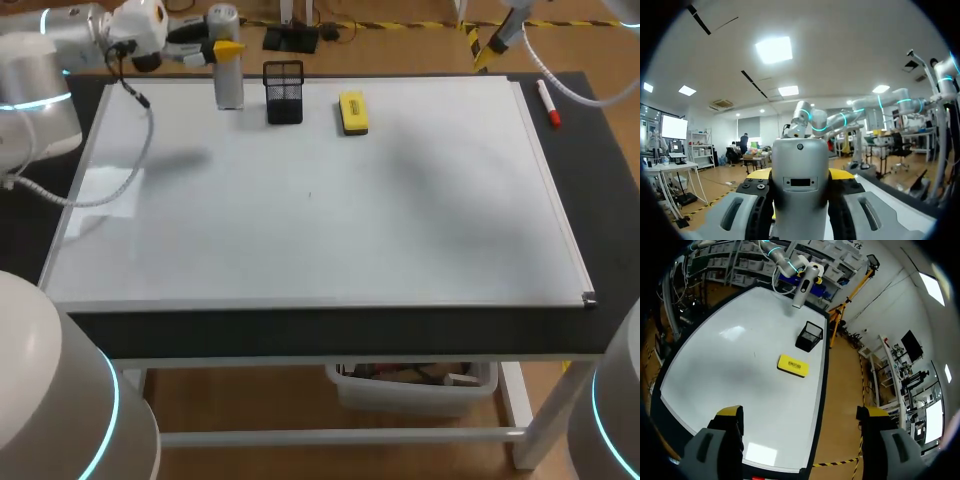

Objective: Pick up the inspection probe, press it on each red-marked spot on the whiteboard one by one, put down the probe, pick up the eraser, and wipe off all the red marks.

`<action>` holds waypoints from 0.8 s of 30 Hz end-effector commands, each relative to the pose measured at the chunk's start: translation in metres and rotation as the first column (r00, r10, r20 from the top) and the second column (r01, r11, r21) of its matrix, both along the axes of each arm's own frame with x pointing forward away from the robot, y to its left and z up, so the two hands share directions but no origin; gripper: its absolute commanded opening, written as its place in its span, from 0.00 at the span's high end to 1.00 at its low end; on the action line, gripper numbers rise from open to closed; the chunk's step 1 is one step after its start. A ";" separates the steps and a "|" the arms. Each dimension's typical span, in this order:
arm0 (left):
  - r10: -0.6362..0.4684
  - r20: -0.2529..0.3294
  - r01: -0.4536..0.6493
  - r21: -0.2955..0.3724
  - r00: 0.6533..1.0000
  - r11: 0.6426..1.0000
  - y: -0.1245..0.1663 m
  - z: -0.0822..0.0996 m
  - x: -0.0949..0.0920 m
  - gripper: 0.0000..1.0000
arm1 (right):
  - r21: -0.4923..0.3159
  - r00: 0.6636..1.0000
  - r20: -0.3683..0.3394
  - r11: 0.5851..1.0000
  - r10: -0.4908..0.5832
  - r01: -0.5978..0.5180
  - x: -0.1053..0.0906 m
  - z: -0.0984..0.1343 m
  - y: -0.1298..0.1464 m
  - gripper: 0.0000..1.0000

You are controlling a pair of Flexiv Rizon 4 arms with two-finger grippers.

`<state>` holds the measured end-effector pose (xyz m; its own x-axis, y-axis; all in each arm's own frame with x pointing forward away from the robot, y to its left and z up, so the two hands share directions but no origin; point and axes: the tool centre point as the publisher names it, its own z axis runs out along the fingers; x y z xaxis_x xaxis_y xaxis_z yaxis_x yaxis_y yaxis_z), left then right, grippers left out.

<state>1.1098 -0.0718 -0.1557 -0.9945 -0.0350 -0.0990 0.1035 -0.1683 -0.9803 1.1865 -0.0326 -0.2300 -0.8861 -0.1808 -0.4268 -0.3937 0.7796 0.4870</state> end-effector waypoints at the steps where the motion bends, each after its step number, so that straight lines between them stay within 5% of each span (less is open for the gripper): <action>1: -0.069 0.012 0.069 0.006 0.998 0.998 -0.018 0.009 0.028 1.00 | -0.005 1.000 -0.001 1.000 0.002 -0.002 0.000 0.001 0.000 0.00; 9: -0.107 0.021 0.108 -0.025 0.994 0.994 -0.051 0.017 0.054 1.00 | -0.005 1.000 -0.001 1.000 0.002 -0.002 0.000 0.001 0.000 0.00; 24: -0.146 0.013 0.146 -0.053 0.989 0.988 -0.074 0.002 0.077 1.00 | -0.005 1.000 -0.001 1.000 0.002 -0.002 0.000 0.001 0.000 0.00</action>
